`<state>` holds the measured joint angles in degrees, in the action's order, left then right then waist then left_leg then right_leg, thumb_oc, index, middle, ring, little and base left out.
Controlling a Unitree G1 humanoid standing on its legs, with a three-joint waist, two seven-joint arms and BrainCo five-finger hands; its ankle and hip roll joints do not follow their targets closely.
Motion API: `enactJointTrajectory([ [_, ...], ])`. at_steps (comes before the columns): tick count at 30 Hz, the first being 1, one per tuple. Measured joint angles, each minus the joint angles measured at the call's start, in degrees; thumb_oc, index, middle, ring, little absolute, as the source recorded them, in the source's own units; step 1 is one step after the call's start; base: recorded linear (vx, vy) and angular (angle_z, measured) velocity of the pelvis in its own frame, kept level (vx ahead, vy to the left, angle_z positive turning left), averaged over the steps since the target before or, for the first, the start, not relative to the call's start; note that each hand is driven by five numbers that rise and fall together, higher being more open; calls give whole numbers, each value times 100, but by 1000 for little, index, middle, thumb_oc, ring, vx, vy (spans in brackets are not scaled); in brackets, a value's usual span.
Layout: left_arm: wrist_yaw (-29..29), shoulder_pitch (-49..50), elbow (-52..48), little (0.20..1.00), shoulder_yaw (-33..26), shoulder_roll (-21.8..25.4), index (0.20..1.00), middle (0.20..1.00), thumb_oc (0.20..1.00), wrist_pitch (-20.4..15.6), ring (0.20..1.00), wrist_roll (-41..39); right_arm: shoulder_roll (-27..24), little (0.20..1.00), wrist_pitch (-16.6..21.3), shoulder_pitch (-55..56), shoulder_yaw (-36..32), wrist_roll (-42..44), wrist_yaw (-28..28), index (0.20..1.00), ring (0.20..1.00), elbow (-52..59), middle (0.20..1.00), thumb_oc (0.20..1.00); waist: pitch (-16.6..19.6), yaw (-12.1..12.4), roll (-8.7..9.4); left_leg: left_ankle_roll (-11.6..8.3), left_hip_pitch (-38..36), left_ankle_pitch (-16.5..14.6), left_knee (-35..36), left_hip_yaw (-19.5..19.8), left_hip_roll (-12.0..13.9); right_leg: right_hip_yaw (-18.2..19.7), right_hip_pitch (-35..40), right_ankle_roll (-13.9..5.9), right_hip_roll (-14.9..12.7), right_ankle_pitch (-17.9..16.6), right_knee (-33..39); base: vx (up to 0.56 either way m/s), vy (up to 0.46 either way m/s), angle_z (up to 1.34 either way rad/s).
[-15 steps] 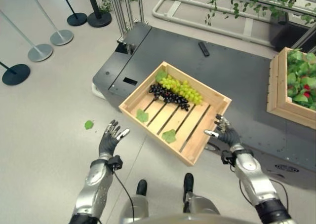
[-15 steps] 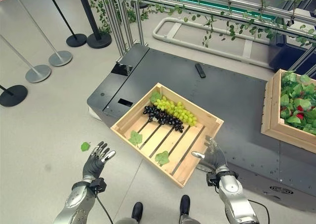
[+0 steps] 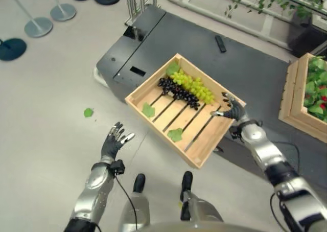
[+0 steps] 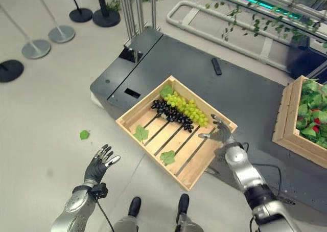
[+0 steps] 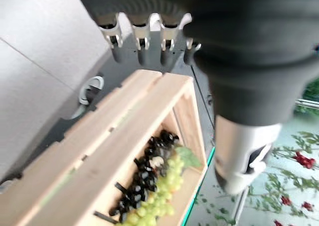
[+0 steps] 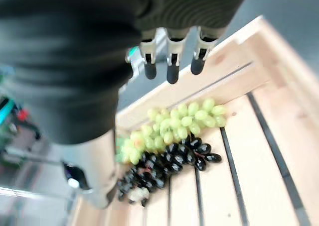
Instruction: Pick up the fruits from the basket on one side to the basket on the other side
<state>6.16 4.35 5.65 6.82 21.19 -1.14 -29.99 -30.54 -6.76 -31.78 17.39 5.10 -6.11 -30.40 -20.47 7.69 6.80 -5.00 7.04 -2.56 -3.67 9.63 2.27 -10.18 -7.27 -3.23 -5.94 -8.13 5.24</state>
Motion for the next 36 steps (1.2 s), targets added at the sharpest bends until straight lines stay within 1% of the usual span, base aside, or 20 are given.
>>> enactJointTrajectory([
  [1, 4, -25, 5, 1000, 11, 10, 1000, 1000, 1000, 0, 1000, 0, -8, 1000, -14, -181, 113, 3, -18, 1000, 1000, -132, 1000, 1000, -27, 28, 13, 0, 4, 0, -4, -1, 2, -6, -2, -1, -1, 1, 0, -25, 6, 8],
  [2, 4, -50, 6, 1000, 77, 33, 1000, 1000, 1000, 5, 1000, 0, -25, 1000, -14, -550, 283, 11, -40, 1000, 1000, -403, 1000, 1000, -120, 141, 44, 0, 38, -1, -25, 15, 5, -38, -9, -1, -7, 0, 0, -19, 3, 11],
  [3, 2, -107, 7, 1000, 104, 34, 1000, 1000, 1000, 13, 1000, -1, -44, 1000, -27, -815, 389, 12, -41, 1000, 1000, -653, 1000, 1000, -187, 143, 62, -2, 78, -1, -51, 27, -1, -68, -23, -3, -14, -4, 0, -24, 0, 14],
  [5, 6, -229, 7, 1000, 143, 53, 1000, 1000, 1000, 21, 1000, -2, -151, 1000, -66, -1517, 749, 18, -52, 1000, 1000, -1369, 1000, 1000, -346, 276, 140, -10, 229, -3, -138, 93, -6, -135, -98, 9, -11, -26, -1, -22, -1, 17],
  [8, 15, -328, 11, 1000, 167, 103, 1000, 1000, 1000, 36, 1000, -4, -222, 1000, -89, -2014, 788, 81, -74, 1000, 1000, -1724, 1000, 1000, -517, 356, 256, -28, 375, 1, -197, 161, -1, -176, -182, 19, -4, -33, -1, -11, -12, 11],
  [9, 19, -374, 12, 1000, 178, 125, 1000, 1000, 1000, 38, 1000, -5, -211, 1000, -93, -2334, 852, 143, -73, 1000, 1000, -2123, 1000, 1000, -621, 448, 284, -32, 395, -2, -211, 167, -1, -199, -187, 19, 0, -34, -1, -7, -22, 6],
  [12, 54, -486, 15, 1000, 171, 155, 1000, 1000, 1000, 40, 1000, -5, -208, 1000, -122, -2686, 851, 244, -80, 1000, 1000, -2681, 1000, 1000, -712, 458, 352, -51, 597, -10, -306, 303, -10, -301, -278, 20, 3, -34, -2, -8, -21, 18],
  [13, 62, -509, 15, 1000, 175, 149, 1000, 1000, 1000, 42, 1000, -5, -204, 1000, -115, -2728, 855, 262, -82, 1000, 1000, -2790, 1000, 1000, -745, 494, 358, -52, 615, -10, -316, 319, -7, -316, -279, 19, 11, -33, -2, -22, -42, 16],
  [14, 70, -612, 11, 1000, 215, 130, 1000, 1000, 1000, 42, 1000, -5, -205, 1000, -121, -2839, 857, 307, -94, 1000, 1000, -3121, 1000, 1000, -807, 583, 363, -66, 676, -21, -369, 340, -8, -358, -299, 20, 17, -33, -2, -23, -29, 11],
  [19, 124, -727, 10, 1000, 313, 154, 1000, 1000, 1000, 39, 1000, -6, -183, 1000, -143, -2917, 894, 360, -154, 1000, 1000, -3453, 1000, 1000, -844, 608, 376, -94, 973, -19, -513, 510, -10, -497, -399, 20, 29, -31, -1, -27, -35, 23],
  [24, 177, -747, 8, 1000, 340, 158, 1000, 1000, 1000, 40, 1000, -8, -178, 1000, -144, -3006, 889, 363, -279, 1000, 1000, -3781, 1000, 1000, -852, 647, 375, -188, 1391, 51, -607, 768, -15, -633, -642, 31, 70, -36, -1, -15, -18, 22],
  [26, 185, -756, 3, 1000, 420, 186, 1000, 1000, 1000, 36, 1000, -9, -184, 1000, -142, -2995, 868, 440, -337, 1000, 1000, -3878, 1000, 1000, -856, 735, 371, -211, 1547, 76, -631, 803, -11, -677, -770, 68, 89, -62, -1, -10, -8, 9],
  [29, 245, -774, 0, 1000, 493, 187, 1000, 1000, 1000, 36, 1000, -12, -173, 1000, -133, -2983, 781, 613, -437, 1000, 1000, -3964, 1000, 1000, -878, 744, 354, -244, 1834, 113, -708, 961, -32, -805, -954, 93, 100, -80, -1, -6, 1, 19],
  [36, 329, -893, -3, 1000, 674, 181, 1000, 1000, 1000, 25, 1000, -27, -123, 1000, -126, -2969, 678, 750, -577, 1000, 1000, -4020, 1000, 1000, -914, 827, 298, -251, 2090, 141, -743, 986, -45, -899, -1154, 105, 99, -89, -1, -4, -1, 5],
])
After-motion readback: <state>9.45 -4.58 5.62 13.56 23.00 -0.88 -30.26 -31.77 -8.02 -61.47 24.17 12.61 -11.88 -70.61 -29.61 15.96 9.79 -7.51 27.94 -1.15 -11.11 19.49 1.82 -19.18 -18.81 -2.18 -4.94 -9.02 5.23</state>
